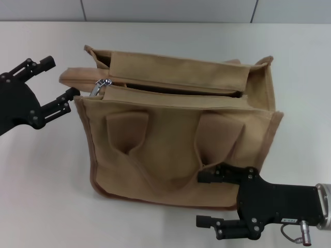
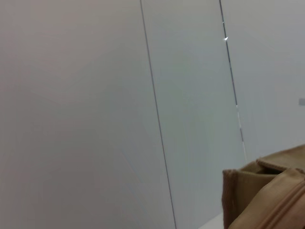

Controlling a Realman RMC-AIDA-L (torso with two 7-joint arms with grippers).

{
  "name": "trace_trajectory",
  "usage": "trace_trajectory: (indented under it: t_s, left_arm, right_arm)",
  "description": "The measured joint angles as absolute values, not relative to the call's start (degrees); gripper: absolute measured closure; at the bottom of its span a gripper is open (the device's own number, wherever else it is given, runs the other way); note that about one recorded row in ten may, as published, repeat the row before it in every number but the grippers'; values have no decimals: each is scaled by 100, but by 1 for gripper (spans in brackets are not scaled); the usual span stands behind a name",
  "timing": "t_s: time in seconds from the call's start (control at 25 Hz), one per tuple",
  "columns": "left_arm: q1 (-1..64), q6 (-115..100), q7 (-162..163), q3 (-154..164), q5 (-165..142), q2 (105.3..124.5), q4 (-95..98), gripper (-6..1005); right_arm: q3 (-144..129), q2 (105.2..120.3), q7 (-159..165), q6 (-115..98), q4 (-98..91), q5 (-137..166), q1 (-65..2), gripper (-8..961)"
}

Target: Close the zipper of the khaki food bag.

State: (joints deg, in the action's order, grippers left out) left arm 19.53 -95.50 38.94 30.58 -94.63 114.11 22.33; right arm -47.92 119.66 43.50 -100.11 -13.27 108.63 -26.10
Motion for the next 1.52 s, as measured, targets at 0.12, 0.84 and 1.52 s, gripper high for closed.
trace_trajectory:
  t_s: [0.12,0.84,1.52]
  left_arm:
    - [1950,-9620,3856,3110,-9506,11415,2233,233]
    - [1904,-9824,3527,3235,-9524,11422,2221,285]
    - [1863,-10258,3475,2967,-9477,11493,2228,983]
  right_arm:
    - [-4775,11968,4365,-10014,-1327,10863,-2610,170]
    - [-4767,11971,4470,-10052,-1327,10863,-2646,170]
    - [-4258,11934,5044,-11643,-1261,10864,-2725,171]
